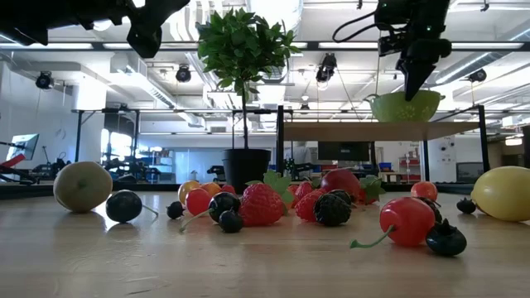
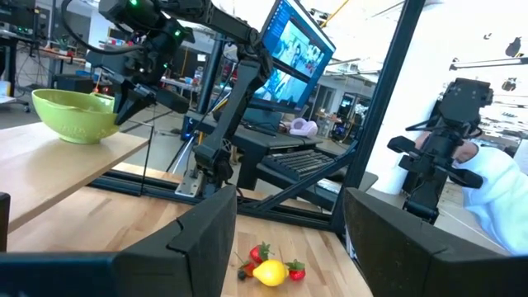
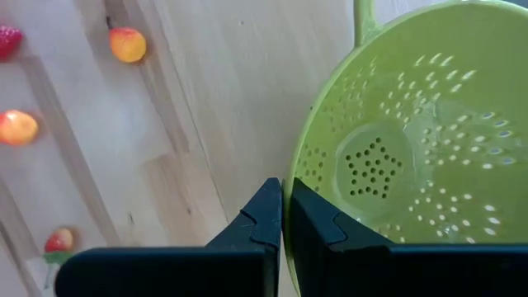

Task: Pick & Place Fruit
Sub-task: Put the green strainer bowl on the shelf, then put the strawberry into the green strainer bowl on the shelf

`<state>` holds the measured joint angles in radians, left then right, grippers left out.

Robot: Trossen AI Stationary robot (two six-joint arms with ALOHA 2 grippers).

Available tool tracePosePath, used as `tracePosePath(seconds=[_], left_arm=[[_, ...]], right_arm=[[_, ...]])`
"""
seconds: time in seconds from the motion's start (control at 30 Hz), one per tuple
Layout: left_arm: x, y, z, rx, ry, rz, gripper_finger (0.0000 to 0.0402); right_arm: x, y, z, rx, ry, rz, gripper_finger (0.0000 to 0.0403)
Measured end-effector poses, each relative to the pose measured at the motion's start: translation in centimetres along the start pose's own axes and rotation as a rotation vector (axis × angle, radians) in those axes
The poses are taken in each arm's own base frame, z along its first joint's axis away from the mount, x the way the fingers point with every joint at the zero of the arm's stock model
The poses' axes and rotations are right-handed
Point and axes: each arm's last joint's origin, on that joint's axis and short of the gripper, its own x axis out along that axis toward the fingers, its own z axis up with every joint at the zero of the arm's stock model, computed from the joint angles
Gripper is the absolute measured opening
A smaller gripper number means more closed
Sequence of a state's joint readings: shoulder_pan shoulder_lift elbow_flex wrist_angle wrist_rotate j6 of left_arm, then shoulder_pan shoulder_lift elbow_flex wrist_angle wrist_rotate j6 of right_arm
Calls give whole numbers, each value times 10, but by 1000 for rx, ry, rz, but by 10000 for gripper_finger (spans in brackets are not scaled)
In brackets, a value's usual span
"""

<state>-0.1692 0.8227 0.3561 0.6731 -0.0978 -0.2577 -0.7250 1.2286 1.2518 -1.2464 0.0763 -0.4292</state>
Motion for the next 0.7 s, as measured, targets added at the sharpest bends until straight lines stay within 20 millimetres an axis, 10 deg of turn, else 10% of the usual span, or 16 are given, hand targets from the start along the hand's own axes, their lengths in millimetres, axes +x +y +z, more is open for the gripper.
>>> tracePosePath(seconds=[0.7], left_arm=[[0,0,0,1,0,0,229]], right_arm=[[-9,-1,2,11,-32,-8,115]])
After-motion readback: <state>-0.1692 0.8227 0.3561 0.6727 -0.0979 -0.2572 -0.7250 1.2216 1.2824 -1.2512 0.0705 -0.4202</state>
